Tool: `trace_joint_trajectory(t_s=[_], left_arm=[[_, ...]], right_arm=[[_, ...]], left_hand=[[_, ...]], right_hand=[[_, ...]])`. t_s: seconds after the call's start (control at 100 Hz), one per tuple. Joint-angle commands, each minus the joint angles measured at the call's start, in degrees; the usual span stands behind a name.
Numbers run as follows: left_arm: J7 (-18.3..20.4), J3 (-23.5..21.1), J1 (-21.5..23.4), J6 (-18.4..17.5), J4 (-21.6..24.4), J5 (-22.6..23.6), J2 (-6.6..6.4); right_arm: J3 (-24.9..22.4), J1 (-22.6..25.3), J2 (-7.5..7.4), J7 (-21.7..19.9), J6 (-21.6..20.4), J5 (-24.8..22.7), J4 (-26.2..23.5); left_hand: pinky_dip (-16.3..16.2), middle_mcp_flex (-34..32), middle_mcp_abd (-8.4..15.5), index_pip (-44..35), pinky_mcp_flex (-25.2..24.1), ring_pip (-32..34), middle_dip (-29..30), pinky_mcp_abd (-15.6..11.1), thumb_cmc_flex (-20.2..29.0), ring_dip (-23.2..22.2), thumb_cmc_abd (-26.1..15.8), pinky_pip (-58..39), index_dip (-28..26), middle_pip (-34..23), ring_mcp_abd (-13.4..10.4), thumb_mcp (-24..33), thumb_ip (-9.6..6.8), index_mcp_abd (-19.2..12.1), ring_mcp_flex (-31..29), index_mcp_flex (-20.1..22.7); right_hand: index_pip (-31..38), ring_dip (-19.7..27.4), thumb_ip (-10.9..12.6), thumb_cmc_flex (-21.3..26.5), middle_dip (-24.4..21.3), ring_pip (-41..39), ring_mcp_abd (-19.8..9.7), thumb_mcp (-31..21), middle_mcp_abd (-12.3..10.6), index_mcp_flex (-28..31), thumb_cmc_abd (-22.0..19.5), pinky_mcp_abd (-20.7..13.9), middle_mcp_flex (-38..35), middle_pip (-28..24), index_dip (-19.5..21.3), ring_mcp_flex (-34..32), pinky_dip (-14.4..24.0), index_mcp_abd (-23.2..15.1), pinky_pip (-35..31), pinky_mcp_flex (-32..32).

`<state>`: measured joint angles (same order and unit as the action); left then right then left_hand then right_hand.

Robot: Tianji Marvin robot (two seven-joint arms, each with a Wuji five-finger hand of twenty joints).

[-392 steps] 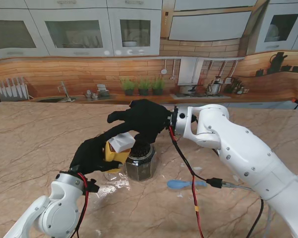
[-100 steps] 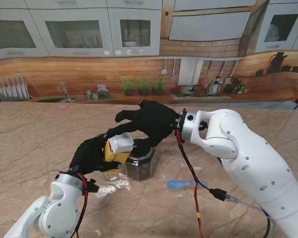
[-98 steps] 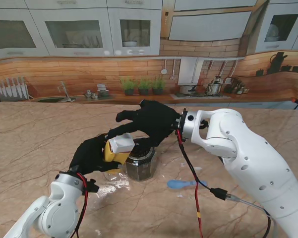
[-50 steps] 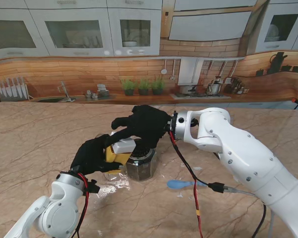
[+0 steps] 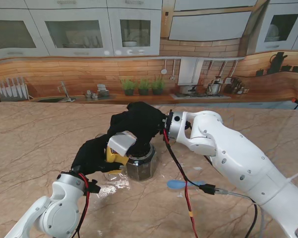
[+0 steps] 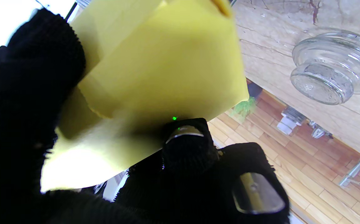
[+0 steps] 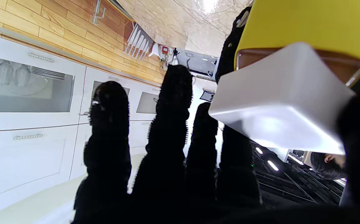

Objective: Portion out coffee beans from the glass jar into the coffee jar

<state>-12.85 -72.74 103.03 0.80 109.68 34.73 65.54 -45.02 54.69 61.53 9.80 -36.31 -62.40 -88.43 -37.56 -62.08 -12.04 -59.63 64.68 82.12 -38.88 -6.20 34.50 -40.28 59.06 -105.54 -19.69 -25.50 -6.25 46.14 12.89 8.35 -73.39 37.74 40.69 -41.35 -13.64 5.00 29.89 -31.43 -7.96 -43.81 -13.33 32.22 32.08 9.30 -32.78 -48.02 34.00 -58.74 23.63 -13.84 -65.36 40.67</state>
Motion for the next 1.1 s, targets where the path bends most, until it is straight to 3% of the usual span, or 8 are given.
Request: trace_joint_trajectory(t_s=[0.0, 0.21, 0.43, 0.69, 0.77, 0.9, 0.95, 1.09], left_arm=[[-0.4, 0.1, 0.2, 0.2, 0.2, -0.1, 0.36], [-1.0, -0.2, 0.3, 0.1, 0.0, 0.1, 0.46], [-1.4, -0.1, 0.3, 0.2, -0.1, 0.0, 0.56], [-1.4, -0.3, 0.4, 0.0, -0.1, -0.1, 0.57], [-1.5, -0.4, 0.4, 0.0, -0.1, 0.0, 0.57], [-1.6, -0.8, 0.4, -0.1, -0.4, 0.2, 0.57], [-1.7, -1.0, 0.3, -0.1, -0.6, 0.3, 0.56], [-2.1, -2.3, 0.3, -0.4, -1.1, 0.4, 0.65]], right_arm=[[0.6, 0.4, 0.51, -0.2, 0.1, -0.3, -1.1], [-0.7, 1.5, 0.0, -5.4, 1.5, 1.1, -2.9], [-0.2, 2.9, 0.52, -2.1, 7.3, 0.4, -3.2], [0.0, 4.0, 0.81, -2.3, 12.0, 0.8, -4.4], [-0.7, 4.5, 0.64, -3.7, 12.3, 1.0, -5.3], [-3.0, 6.5, 0.34, -7.4, 13.2, 2.6, -7.7], [-3.9, 7.4, 0.34, -7.9, 13.8, 3.1, -8.7], [-6.2, 9.5, 0.47, -7.2, 15.0, 3.6, -10.6]], left_hand=[[0.0, -8.8, 4.0, -12.8, -1.2, 0.2, -3.1, -6.7, 11.4, 0.2, -9.3, -12.4, -3.6, -6.5, 3.8, 18.8, -9.64, -12.5, 0.3, 6.3], [0.0, -8.7, 4.0, -12.8, -1.2, 0.1, -3.1, -6.7, 11.4, 0.2, -9.5, -12.4, -3.6, -6.5, 3.7, 18.7, -9.64, -12.5, 0.3, 6.2], [0.0, -8.6, 4.0, -12.8, -1.2, 0.1, -3.1, -6.7, 11.4, 0.2, -9.4, -12.4, -3.6, -6.5, 3.7, 18.7, -9.66, -12.6, 0.3, 6.2], [0.0, -8.7, 4.0, -12.7, -1.2, 0.1, -3.0, -6.7, 11.4, 0.2, -9.4, -12.4, -3.5, -6.5, 3.7, 18.7, -9.67, -12.4, 0.3, 6.3], [0.0, -8.7, 3.9, -12.8, -1.2, 0.1, -3.0, -6.7, 11.5, 0.2, -9.3, -12.4, -3.6, -6.5, 3.7, 18.8, -9.68, -12.5, 0.3, 6.2], [0.0, -8.6, 4.1, -12.8, -1.2, 0.2, -3.0, -6.7, 11.5, 0.2, -9.5, -12.4, -3.6, -6.5, 3.7, 18.7, -9.68, -12.6, 0.3, 6.2], [0.0, -8.6, 4.1, -12.8, -1.2, 0.1, -3.0, -6.7, 11.4, 0.2, -9.5, -12.4, -3.6, -6.5, 3.7, 18.7, -9.65, -12.6, 0.3, 6.2], [0.3, -8.2, 4.4, -12.9, -1.3, -1.1, -3.2, -6.6, 11.8, 0.6, -10.7, -11.5, -3.8, -6.4, 3.8, 17.9, -10.0, -12.7, 0.3, 5.9]], right_hand=[[13.5, -0.7, 6.7, 0.3, 0.8, -0.6, 1.1, -2.3, 0.1, 8.0, -10.7, 1.1, -1.5, 1.2, 3.6, -1.6, 1.0, -9.8, -1.4, -0.3], [7.3, -0.6, 7.8, -1.4, 0.5, 1.0, 2.3, 1.8, 2.5, 2.2, -11.9, 2.0, 1.0, 3.9, 4.3, 0.4, 0.9, -8.2, -0.9, -2.1], [21.1, -2.5, 8.8, -2.9, 2.3, -4.9, 3.0, 7.5, 4.1, 25.7, -16.0, 1.4, -5.6, 0.1, 10.2, -4.6, 1.5, -3.9, -5.2, 2.1], [19.5, -1.8, 10.1, -10.6, 1.5, -6.5, 3.6, 9.4, 4.9, 28.0, -21.5, 1.3, -8.4, -0.5, 6.7, -4.9, -0.8, 0.3, -6.4, 2.4], [15.8, -1.5, 10.3, -14.9, 1.0, -6.0, 4.1, 7.7, 6.0, 23.7, -21.9, 1.7, -6.8, 1.1, 5.3, -3.4, -1.4, 0.0, -6.3, 1.4], [-5.3, -1.3, 10.7, -20.2, -0.4, -3.4, 5.9, 5.6, 9.5, -7.4, -23.2, 4.0, 1.7, 6.5, 0.6, 1.4, -0.9, 0.8, -4.7, -1.8], [-8.6, -1.2, 10.7, -20.6, -0.5, -2.7, 6.2, 5.6, 9.8, -14.3, -23.6, 4.1, 4.3, 7.3, 0.2, 3.0, -0.8, 1.7, -4.2, -2.8], [-11.6, -1.2, 10.8, -19.8, -0.4, -2.2, 6.1, 5.3, 9.6, -16.7, -23.1, 4.2, 7.2, 7.5, 1.1, 4.5, -0.3, 2.5, -3.3, -4.0]])
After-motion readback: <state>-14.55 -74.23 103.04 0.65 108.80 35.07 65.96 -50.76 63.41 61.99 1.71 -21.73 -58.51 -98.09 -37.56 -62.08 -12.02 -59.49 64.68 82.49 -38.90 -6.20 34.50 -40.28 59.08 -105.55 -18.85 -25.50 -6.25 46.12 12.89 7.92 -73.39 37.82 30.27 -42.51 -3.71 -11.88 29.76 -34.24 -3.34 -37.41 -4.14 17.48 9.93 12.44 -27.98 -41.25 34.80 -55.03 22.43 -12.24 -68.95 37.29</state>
